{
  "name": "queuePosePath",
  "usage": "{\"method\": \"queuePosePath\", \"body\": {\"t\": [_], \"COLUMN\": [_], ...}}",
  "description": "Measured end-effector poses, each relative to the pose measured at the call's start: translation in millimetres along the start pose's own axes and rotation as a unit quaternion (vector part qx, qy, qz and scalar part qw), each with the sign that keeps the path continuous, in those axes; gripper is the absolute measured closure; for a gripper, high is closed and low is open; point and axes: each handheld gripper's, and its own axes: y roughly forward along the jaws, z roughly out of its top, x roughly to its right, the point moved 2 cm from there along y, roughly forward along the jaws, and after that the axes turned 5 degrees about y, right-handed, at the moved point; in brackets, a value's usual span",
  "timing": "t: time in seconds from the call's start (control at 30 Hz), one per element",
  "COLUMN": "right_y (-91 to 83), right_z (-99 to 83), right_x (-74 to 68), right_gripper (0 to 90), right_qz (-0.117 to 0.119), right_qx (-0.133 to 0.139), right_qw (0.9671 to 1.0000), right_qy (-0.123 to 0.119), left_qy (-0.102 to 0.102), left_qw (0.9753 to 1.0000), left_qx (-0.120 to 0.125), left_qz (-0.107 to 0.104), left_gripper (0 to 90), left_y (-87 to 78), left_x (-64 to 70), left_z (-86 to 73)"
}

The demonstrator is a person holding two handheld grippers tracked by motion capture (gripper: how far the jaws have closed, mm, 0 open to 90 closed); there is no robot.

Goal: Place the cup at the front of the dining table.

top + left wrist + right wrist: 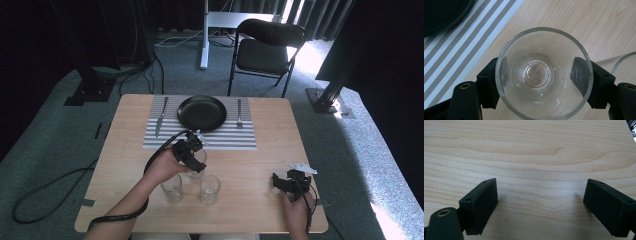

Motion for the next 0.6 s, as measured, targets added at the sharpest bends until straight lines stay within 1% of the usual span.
{"method": "queuePosePath", "body": {"t": [0.03, 0.07, 0.1, 0.23, 0.3, 0.43, 0.47, 0.5, 0.57, 0.6], "right_y": [0.0, 0.0, 0.0, 0.0, 0.0, 0.0, 0.0, 0.0, 0.0, 0.0], "right_z": [0.0, 0.0, 0.0, 0.0, 0.0, 0.0, 0.0, 0.0, 0.0, 0.0], "right_x": [0.0, 0.0, 0.1, 0.0, 0.0, 0.0, 0.0, 0.0, 0.0, 0.0], "right_gripper": [11.6, 11.6, 11.6, 11.7, 11.6, 11.6, 11.6, 11.7, 11.6, 11.7], "right_qz": [0.0, 0.0, 0.0, 0.0, 0.0, 0.0, 0.0, 0.0, 0.0, 0.0], "right_qx": [0.0, 0.0, 0.0, 0.0, 0.0, 0.0, 0.0, 0.0, 0.0, 0.0], "right_qw": [1.0, 1.0, 1.0, 1.0, 1.0, 1.0, 1.0, 1.0, 1.0, 1.0], "right_qy": [0.0, 0.0, -0.001, -0.001, 0.0, -0.001, 0.0, 0.0, 0.0, 0.0], "left_qy": [0.0, -0.005, -0.007, -0.021, -0.024, -0.036, -0.036, -0.04, -0.045, -0.051], "left_qw": [1.0, 1.0, 0.9999, 0.9997, 0.9996, 0.9992, 0.9992, 0.999, 0.9988, 0.9985], "left_qx": [-0.004, -0.003, -0.006, -0.005, -0.007, -0.003, -0.005, -0.002, 0.0, 0.005], "left_qz": [0.002, 0.004, 0.005, 0.014, 0.012, 0.017, 0.017, 0.021, 0.02, 0.019], "left_gripper": [28.6, 28.6, 28.6, 28.6, 28.6, 28.6, 28.6, 28.6, 28.6, 28.6], "left_y": [-1.1, -1.9, -2.5, -4.3, -4.5, -7.2, -8.3, -9.3, -11.6, -12.9], "left_x": [-1.8, -4.1, -5.5, -10.8, -13.5, -20.3, -22.0, -23.7, -26.7, -28.8], "left_z": [-2.5, -5.4, -7.7, -16.1, -19.6, -25.7, -27.0, -28.1, -30.0, -31.1]}}
